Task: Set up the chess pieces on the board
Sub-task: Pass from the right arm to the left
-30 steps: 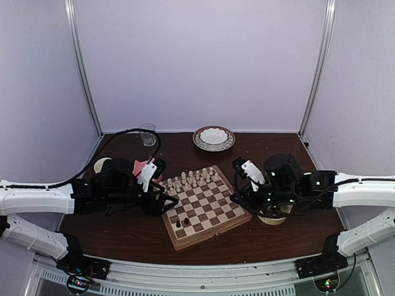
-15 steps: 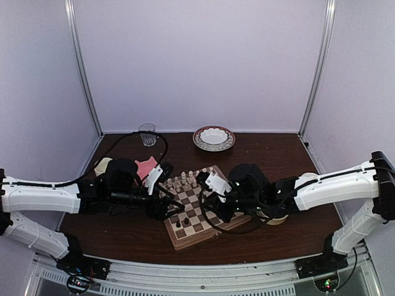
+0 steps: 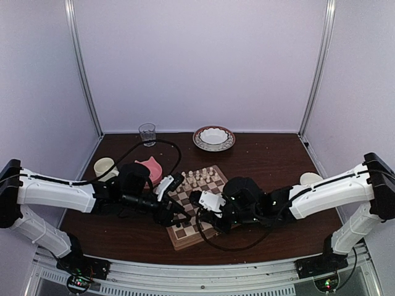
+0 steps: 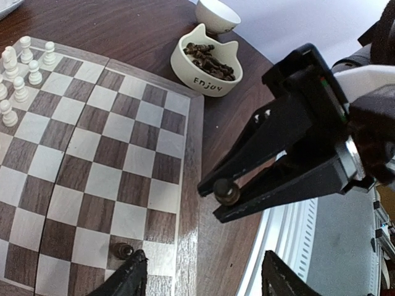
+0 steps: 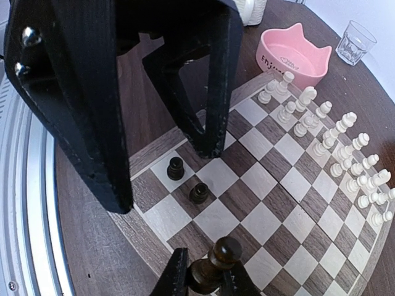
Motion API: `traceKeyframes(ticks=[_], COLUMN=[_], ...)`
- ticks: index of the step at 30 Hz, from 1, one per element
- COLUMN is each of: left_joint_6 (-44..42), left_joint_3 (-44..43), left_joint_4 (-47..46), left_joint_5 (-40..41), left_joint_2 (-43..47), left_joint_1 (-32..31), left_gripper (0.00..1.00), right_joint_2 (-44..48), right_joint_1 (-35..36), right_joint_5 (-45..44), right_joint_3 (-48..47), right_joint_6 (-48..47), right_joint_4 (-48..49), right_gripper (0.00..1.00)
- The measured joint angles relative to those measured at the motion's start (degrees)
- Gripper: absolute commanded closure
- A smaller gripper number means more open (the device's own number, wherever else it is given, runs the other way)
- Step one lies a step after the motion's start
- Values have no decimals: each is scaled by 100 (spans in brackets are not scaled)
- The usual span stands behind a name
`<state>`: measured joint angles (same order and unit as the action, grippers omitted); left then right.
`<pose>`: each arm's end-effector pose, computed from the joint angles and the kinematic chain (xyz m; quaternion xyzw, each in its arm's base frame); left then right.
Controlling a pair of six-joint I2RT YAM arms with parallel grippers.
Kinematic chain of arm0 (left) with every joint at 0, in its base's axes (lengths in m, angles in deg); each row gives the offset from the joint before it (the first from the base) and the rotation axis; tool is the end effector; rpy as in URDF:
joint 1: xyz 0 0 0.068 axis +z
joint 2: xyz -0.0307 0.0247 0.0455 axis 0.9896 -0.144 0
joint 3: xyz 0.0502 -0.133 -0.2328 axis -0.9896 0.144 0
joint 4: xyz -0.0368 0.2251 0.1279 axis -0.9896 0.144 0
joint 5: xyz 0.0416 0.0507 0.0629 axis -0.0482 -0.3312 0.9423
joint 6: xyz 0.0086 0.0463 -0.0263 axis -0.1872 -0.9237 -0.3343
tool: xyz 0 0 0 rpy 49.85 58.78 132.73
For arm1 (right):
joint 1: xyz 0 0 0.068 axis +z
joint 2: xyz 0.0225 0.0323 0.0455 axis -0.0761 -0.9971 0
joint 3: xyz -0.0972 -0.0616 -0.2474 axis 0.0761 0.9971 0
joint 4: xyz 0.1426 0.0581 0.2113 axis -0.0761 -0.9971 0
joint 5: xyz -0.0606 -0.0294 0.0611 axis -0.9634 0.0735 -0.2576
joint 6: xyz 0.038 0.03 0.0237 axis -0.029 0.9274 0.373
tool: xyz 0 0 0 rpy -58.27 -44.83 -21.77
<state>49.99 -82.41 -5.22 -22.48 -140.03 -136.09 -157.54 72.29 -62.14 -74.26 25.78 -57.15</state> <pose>0.1504 -0.2359 0.1991 0.3108 0.8051 -0.4494 0.2307 0.1195 0.3031 0.2017 -0.5599 0.6897 0.2646 0.3752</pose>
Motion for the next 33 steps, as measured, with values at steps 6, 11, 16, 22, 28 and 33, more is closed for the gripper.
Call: traceKeyframes(ticks=[6,11,16,22,28,33], left_joint_6=[76,138,203,286,304,345], left_joint_3=[-74,-133,-179,-258,-319,-376], left_joint_4=[-175,-286,-308,-404,-437,-442], left_joint_5=[-313,-511,-664,-892,-1071,-1178], left_joint_2=[-72,-264,-402,-520,-654,-767], left_joint_1=[0,0,0,0,0,0], left_gripper=[42,44,49,56,62,73], right_joint_2=[-109,-109,-109,-109,-107,-107], right_joint_1=[192,363,444,505,533,533], right_joint_5=[-4,-22,-68,-162,-310,-417], right_joint_3=[-79,-79,-79,-79,-79,-79], right_joint_6=[-203,-332,-417,-452,-450,-448], right_joint_4=[-35,-28,-20,-13,15,39], right_gripper=[100,100,100,100,100,100])
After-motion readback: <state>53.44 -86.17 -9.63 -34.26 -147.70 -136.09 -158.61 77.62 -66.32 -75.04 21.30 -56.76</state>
